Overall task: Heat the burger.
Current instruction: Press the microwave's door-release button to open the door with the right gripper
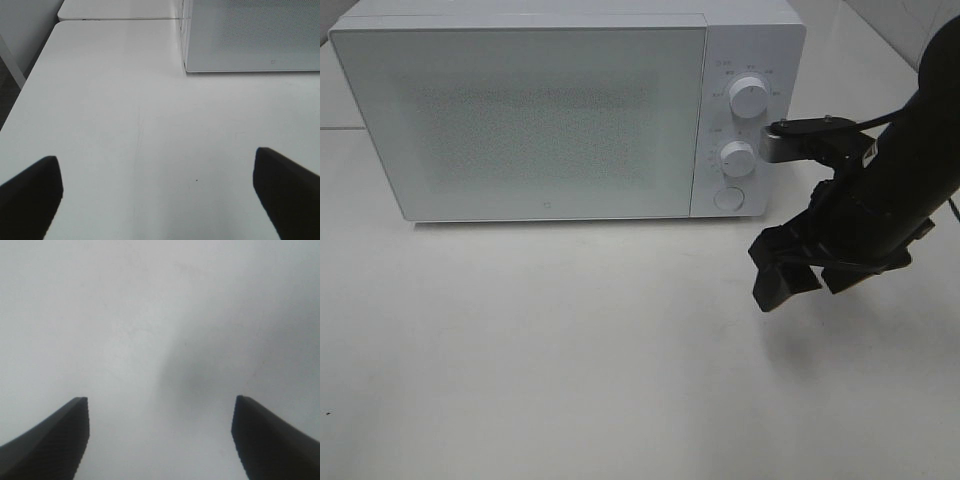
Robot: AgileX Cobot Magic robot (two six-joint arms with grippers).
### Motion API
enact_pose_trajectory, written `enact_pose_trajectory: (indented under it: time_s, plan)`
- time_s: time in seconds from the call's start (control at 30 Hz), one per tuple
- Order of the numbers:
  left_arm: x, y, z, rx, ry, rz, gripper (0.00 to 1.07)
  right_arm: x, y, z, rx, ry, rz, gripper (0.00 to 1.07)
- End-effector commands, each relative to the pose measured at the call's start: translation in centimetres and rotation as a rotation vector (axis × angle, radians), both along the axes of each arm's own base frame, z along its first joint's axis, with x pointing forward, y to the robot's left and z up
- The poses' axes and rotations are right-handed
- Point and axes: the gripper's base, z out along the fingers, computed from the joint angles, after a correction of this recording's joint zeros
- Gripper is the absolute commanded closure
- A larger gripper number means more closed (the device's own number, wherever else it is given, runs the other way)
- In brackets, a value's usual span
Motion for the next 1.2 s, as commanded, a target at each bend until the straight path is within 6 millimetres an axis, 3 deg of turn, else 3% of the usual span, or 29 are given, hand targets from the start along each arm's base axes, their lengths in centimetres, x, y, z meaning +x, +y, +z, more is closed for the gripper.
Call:
enact_pose_trajectory:
  time_s: [0.03,0.17,0.27,0.33,0.37,0.43,0.47,0.5,0.63,0.7,0.73,0.87,0.9,1.0,1.03,1.2]
  plan:
    - [-0.3,0.0,0.0,-0.008,-0.036,0.002,0.09,-0.7,-0.5,1.2,-0.072,0.127,0.041,0.32]
    - [-0.3,0.0,0.0,-0.008,-0.036,0.002,0.09,-1.6,-0.8,2.0,-0.087,0.175,0.057,0.32]
    - [-0.3,0.0,0.0,-0.008,-0.036,0.002,0.09,-2.7,-1.1,3.7,-0.077,0.150,0.067,0.32]
    - [-0.3,0.0,0.0,-0.008,-0.036,0.002,0.09,-4.0,-1.6,6.1,-0.053,0.082,0.069,0.32]
    - [-0.3,0.0,0.0,-0.008,-0.036,0.002,0.09,-4.0,-1.6,6.1,-0.053,0.082,0.069,0.32]
    - [-0.3,0.0,0.0,-0.008,-0.036,0.002,0.09,-5.5,-2.2,8.6,-0.024,-0.009,0.074,0.32]
    - [-0.3,0.0,0.0,-0.008,-0.036,0.002,0.09,-5.5,-2.2,8.6,-0.024,-0.009,0.074,0.32]
    - [-0.3,0.0,0.0,-0.008,-0.036,0.002,0.09,-6.8,-2.7,10.1,-0.008,-0.063,0.076,0.32]
    - [-0.3,0.0,0.0,-0.008,-0.036,0.002,0.09,-8.7,-3.4,12.0,0.012,-0.128,0.080,0.32]
    - [-0.3,0.0,0.0,-0.008,-0.036,0.002,0.09,-10.9,-4.2,13.8,0.037,-0.202,0.082,0.32]
    - [-0.3,0.0,0.0,-0.008,-0.036,0.002,0.09,-10.9,-4.2,13.8,0.037,-0.202,0.082,0.32]
    - [-0.3,0.0,0.0,-0.008,-0.036,0.002,0.09,-14.5,-5.6,16.0,0.074,-0.324,0.084,0.32]
    - [-0.3,0.0,0.0,-0.008,-0.036,0.002,0.09,-14.5,-5.6,16.0,0.074,-0.324,0.084,0.32]
    - [-0.3,0.0,0.0,-0.008,-0.036,0.002,0.09,-18.3,-7.5,16.5,0.074,-0.467,0.051,0.32]
    - [-0.3,0.0,0.0,-0.008,-0.036,0.002,0.09,-18.3,-7.5,16.5,0.074,-0.467,0.051,0.32]
    - [-0.3,0.0,0.0,-0.008,-0.036,0.002,0.09,-22.3,-10.1,14.4,0.034,-0.593,-0.042,0.32]
